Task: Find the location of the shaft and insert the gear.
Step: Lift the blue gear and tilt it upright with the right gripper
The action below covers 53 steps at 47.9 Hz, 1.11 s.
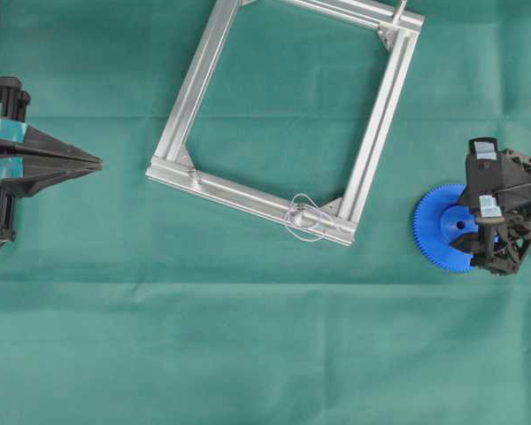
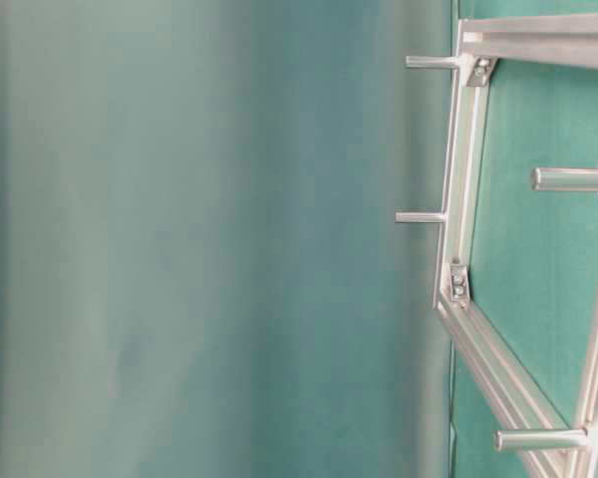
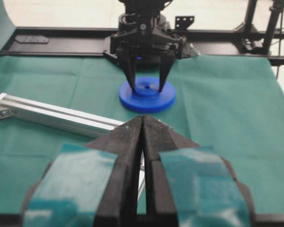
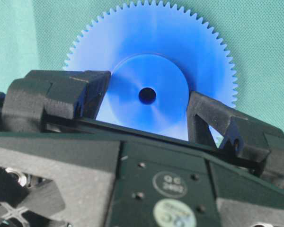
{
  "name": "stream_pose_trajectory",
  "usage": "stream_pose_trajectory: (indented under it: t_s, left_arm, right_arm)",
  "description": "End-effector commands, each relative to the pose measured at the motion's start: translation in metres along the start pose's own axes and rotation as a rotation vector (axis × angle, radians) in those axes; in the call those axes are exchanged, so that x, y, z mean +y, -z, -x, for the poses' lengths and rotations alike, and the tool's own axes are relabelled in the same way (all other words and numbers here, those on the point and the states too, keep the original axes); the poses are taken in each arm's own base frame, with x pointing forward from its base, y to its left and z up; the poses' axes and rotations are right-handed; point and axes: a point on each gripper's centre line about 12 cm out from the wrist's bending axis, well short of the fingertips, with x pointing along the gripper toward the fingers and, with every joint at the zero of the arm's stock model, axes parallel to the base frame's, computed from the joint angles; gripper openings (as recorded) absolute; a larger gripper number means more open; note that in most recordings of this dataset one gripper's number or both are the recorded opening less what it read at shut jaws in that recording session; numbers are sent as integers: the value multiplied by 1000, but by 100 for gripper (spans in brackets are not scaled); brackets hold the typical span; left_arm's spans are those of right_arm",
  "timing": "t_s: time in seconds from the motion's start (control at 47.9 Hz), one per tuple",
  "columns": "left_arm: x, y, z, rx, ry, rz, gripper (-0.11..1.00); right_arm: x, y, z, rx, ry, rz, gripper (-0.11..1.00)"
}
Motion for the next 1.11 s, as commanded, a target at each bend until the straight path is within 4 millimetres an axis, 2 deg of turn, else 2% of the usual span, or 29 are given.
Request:
stream_pose_trajectory:
  t_s: [0.0,0.292,0.459,1.086]
  left_arm:
    - [0,-11,-3,-26,0,3,1]
    - [0,-11,-3,-28,0,5,1]
    - [0,-11,-3,-26,0,5,1]
    - [0,-11,-2,-28,0,6,1]
  right_arm:
    - [-4,11,-8,66,31,-25,69]
    - [-4,8,-6,51,34,-39,69]
    - [1,1,3,16,13,-39,69]
    - [21,-38,70,-111,-8,31,69]
